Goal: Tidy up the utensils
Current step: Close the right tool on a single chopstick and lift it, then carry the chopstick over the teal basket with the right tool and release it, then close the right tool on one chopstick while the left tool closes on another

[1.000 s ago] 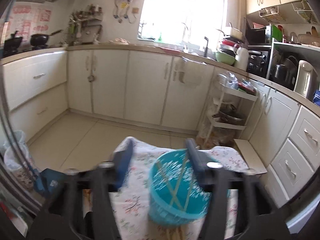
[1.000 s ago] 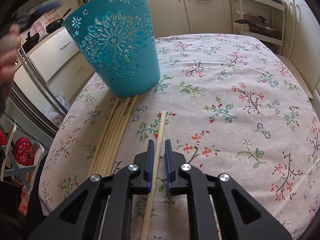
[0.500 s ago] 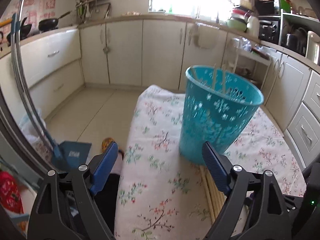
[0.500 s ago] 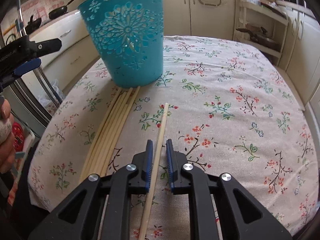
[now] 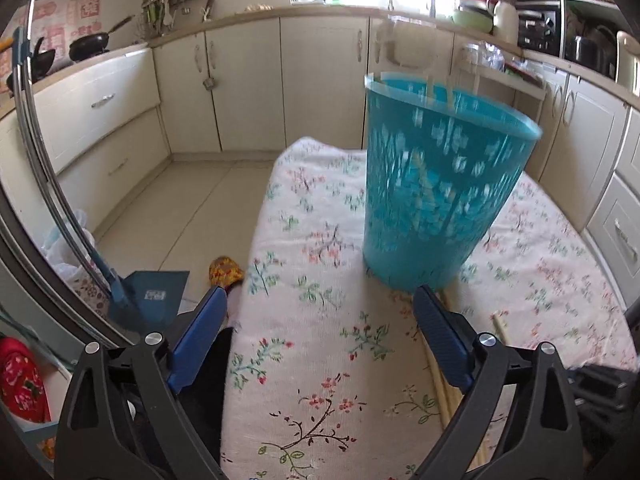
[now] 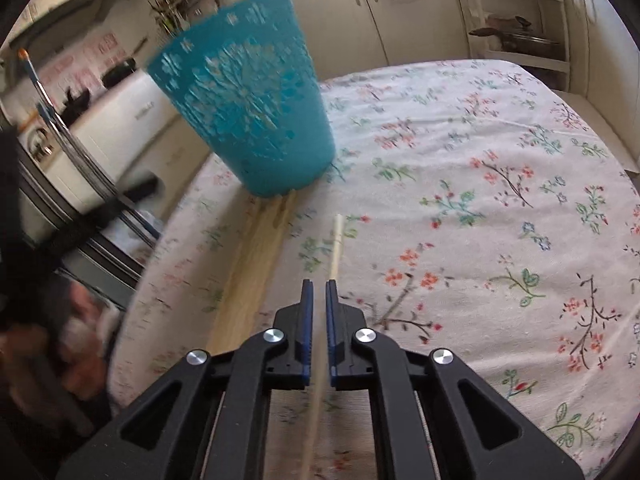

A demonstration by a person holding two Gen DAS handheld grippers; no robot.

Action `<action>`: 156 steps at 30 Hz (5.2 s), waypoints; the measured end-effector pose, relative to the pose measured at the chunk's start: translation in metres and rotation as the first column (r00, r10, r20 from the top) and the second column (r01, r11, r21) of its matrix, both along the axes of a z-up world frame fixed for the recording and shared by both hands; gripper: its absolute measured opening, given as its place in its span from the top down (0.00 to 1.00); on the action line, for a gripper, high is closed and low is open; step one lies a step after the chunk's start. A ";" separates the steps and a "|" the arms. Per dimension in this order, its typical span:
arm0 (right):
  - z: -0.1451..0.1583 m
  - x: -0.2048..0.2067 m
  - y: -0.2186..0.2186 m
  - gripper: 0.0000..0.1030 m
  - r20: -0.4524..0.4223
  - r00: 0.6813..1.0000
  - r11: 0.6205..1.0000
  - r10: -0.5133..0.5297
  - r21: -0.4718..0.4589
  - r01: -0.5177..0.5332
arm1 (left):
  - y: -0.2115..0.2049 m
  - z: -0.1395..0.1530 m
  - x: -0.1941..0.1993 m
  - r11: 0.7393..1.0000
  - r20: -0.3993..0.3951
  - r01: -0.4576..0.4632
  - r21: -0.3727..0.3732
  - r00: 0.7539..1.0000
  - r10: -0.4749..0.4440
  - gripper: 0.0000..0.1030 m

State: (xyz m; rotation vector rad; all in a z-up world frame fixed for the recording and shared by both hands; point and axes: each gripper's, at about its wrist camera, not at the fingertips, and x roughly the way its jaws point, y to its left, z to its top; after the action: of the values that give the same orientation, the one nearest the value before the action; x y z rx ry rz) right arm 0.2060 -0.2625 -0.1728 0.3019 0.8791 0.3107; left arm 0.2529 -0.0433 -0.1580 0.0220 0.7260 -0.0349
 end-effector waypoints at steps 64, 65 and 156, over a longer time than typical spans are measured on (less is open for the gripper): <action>0.210 0.095 0.040 0.94 0.643 0.734 0.975 -0.220 0.155 0.157 | 0.004 -0.050 0.020 0.995 -0.183 0.009 -0.095 0.983 -0.027 0.10; 0.205 0.099 0.042 0.94 0.638 0.737 0.975 -0.223 0.147 0.168 | 0.004 -0.050 0.020 0.995 -0.183 0.010 -0.096 0.983 -0.028 0.10; -0.010 -0.001 0.027 0.93 -0.003 1.000 0.985 -0.013 -0.173 0.013 | -0.054 -0.047 0.034 0.990 -0.248 0.143 0.021 0.960 -0.133 0.63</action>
State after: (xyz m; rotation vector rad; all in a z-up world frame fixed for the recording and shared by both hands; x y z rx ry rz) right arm 0.2048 -0.2359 -0.1825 0.1472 0.9016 0.2201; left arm 0.2872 -0.0977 -0.2047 0.1067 0.9730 -0.1593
